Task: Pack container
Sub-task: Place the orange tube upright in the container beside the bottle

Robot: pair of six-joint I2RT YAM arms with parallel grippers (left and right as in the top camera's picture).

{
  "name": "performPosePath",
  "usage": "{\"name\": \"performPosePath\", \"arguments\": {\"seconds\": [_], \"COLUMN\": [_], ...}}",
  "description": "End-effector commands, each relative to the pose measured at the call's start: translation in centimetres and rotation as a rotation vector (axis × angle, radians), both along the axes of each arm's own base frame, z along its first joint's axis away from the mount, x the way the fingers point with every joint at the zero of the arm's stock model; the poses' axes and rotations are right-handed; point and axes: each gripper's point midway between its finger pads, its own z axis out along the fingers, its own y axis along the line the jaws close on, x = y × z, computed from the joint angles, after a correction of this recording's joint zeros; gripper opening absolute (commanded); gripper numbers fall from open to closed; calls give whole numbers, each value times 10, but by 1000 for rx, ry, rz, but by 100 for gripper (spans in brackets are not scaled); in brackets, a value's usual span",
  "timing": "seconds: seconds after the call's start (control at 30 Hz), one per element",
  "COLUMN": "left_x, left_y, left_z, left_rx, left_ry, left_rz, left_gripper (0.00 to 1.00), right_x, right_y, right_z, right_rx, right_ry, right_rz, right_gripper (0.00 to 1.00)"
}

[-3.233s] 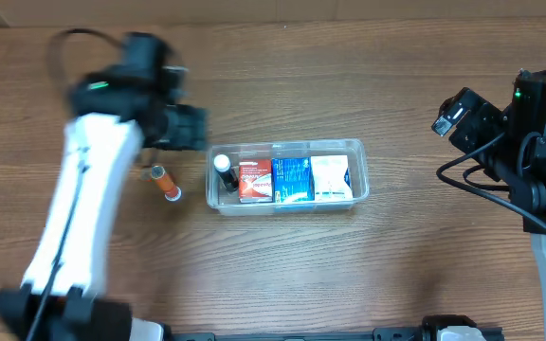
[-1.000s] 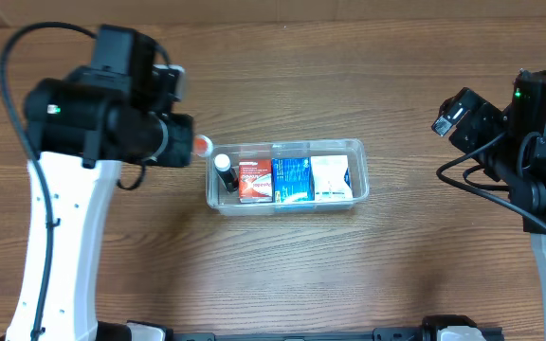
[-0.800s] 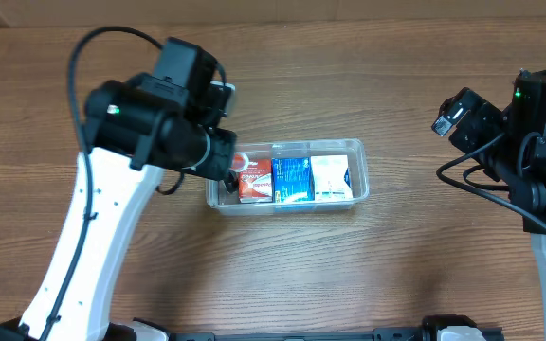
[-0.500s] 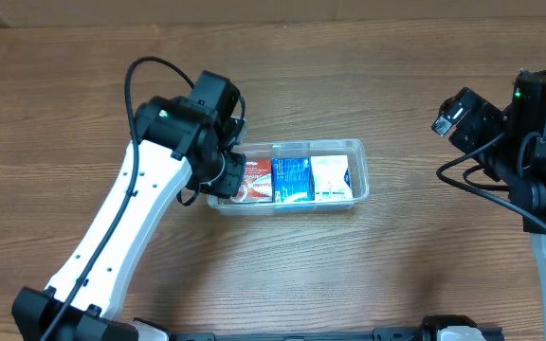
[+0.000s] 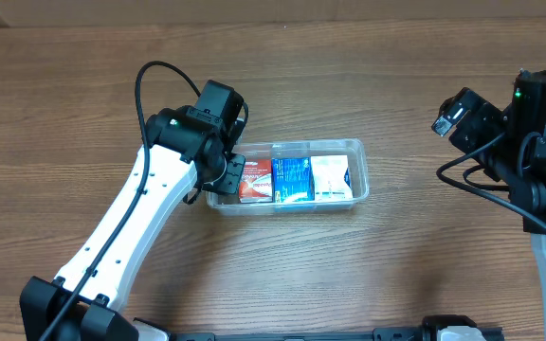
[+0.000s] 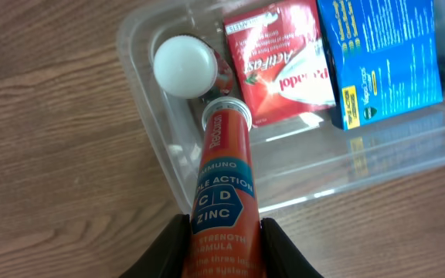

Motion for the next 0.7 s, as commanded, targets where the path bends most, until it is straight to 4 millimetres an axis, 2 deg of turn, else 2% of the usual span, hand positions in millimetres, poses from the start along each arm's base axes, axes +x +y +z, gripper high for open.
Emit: {"name": "performPosePath", "arguments": {"seconds": [0.0,0.27,0.33,0.37,0.43,0.47,0.67], "left_x": [6,6,6,7,7,7,5], "left_y": [3,1,1,1,1,1,-5], "left_z": [-11,-45,-47,-47,-47,-47,-42], "left_rx": [45,80,81,80,79,80,38], "left_ry": [12,122,123,122,122,122,120], "left_rz": [-19,-37,-36,-36,-35,-35,-12], "left_gripper": [21,21,33,46,56,58,52], "right_x": [1,1,1,1,1,1,1], "right_y": [0,0,0,0,0,0,0], "right_z": [7,7,7,7,7,7,7], "right_rx": [-1,-1,-1,-1,-1,-1,-1], "right_ry": [-22,-22,-22,-22,-22,-22,-22], "right_rz": [2,2,2,2,2,2,2], "right_gripper": [100,100,100,100,100,100,100]}}
